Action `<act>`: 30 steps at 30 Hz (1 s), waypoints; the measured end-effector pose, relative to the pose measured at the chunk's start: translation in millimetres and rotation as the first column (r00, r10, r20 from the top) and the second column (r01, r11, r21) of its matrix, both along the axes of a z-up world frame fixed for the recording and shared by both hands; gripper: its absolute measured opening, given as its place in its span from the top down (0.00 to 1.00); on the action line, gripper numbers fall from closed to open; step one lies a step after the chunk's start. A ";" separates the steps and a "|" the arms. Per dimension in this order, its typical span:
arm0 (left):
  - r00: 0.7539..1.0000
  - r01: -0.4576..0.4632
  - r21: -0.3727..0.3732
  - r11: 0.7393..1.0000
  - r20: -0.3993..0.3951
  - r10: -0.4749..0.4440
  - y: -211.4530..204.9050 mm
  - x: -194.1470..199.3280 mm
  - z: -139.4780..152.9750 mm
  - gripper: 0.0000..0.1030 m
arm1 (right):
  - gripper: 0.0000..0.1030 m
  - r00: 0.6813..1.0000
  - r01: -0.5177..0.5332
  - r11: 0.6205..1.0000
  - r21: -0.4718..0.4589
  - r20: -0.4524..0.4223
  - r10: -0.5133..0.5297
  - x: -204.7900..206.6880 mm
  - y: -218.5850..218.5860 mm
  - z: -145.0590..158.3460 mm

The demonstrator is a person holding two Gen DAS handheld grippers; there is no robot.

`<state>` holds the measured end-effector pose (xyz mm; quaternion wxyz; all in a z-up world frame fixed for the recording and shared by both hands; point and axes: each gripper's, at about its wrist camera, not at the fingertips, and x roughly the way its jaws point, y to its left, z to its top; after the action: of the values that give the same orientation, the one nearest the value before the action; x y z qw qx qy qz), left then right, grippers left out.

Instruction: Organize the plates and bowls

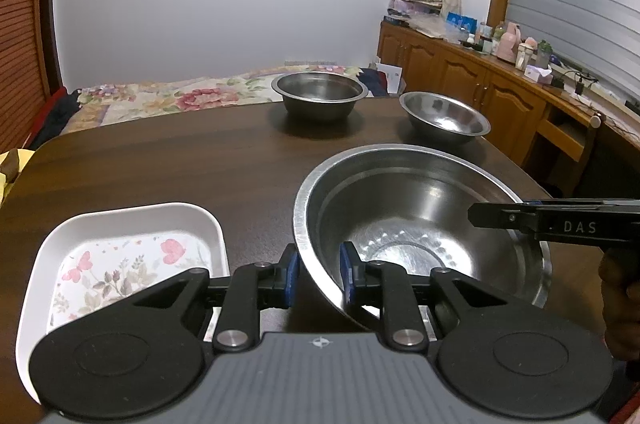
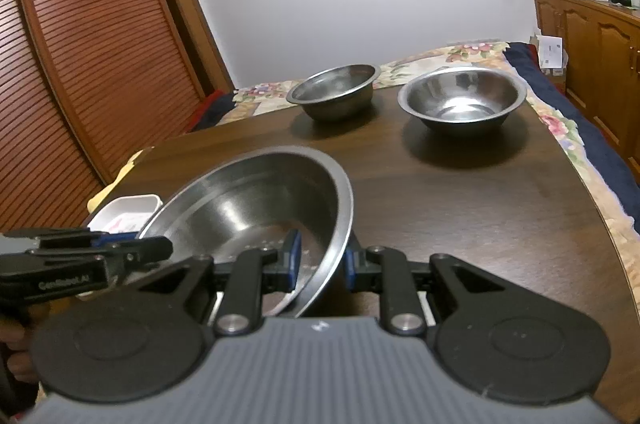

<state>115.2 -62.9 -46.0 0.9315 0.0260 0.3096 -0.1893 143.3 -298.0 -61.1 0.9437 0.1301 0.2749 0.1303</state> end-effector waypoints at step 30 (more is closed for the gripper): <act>0.989 -0.034 -0.007 0.999 0.140 0.035 -3.7 63.0 74.0 0.47 | 0.65 0.987 0.018 0.984 -0.178 0.158 0.010 60.1 -41.0 85.9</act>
<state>178.2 -66.6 28.0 0.9542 0.0318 0.2432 -0.1716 203.4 -339.0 24.8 0.9707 0.0348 0.2092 0.1131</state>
